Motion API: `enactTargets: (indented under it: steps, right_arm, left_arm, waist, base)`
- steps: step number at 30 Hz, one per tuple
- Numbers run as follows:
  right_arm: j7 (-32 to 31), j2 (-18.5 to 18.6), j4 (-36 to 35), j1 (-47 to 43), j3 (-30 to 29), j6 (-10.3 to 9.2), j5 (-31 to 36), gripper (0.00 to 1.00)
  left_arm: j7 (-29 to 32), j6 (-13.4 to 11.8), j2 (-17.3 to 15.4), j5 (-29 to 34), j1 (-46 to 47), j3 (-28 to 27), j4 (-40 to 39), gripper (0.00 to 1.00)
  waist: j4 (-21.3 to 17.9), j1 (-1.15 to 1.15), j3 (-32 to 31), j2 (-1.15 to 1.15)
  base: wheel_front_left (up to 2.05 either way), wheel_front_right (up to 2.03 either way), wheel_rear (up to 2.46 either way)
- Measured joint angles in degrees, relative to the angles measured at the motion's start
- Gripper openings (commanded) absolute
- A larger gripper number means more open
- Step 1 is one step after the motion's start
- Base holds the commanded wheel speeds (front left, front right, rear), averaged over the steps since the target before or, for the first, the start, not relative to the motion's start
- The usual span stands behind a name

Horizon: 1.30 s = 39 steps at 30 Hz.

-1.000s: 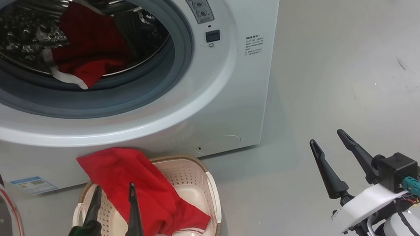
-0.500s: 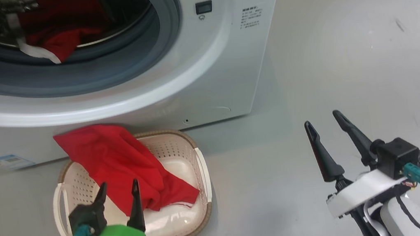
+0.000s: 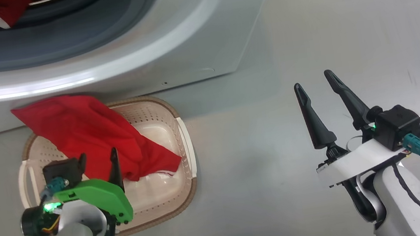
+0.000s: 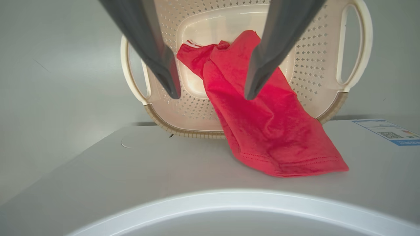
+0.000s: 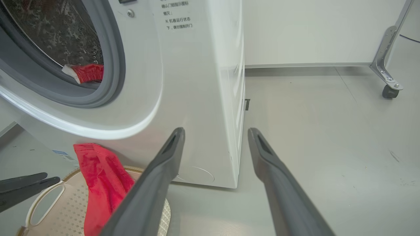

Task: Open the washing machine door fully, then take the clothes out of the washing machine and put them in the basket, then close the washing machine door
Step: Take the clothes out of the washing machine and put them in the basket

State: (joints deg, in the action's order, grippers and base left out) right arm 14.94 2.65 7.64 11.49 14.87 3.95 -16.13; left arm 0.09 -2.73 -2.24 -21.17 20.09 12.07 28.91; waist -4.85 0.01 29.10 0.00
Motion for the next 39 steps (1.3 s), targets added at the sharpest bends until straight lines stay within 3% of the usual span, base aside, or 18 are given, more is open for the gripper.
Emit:
enactTargets:
  steps: [19, 37, 38, 39]
  right_arm:
    - [0.0, 0.0, -1.7, 4.6, 0.4, 0.01, -1.1, 1.0]
    - [0.0, 0.0, -1.6, 6.1, 0.9, 0.09, -1.3, 1.0]
    - [0.0, 0.0, -1.5, 6.1, 0.9, 0.1, -1.3, 1.0]
    - [0.0, 0.0, -1.5, 6.2, 0.9, 0.1, -1.3, 1.0]
  left_arm:
    - [-0.3, 0.0, -1.5, -2.4, 14.2, -5.2, 10.5, 1.0]
    - [-4.0, -1.2, -3.8, -4.2, 23.0, -9.8, 21.2, 1.0]
    - [-4.2, -1.2, -3.9, -4.5, 23.3, -10.0, 21.7, 0.83]
    - [-4.3, -1.2, -3.9, -4.5, 23.6, -10.1, 22.2, 0.83]
  waist:
    - [-4.3, 0.0, 11.1, 0.0]
    - [-6.2, 0.0, 15.0, 0.0]
    - [-6.3, 0.0, 15.0, 0.0]
    - [-6.3, 0.0, 15.1, 0.0]
  base:
    - [0.0, 0.0, 0.0]
    - [0.0, 0.0, 0.0]
    - [0.0, 0.0, 0.0]
    - [0.0, 0.0, 0.0]
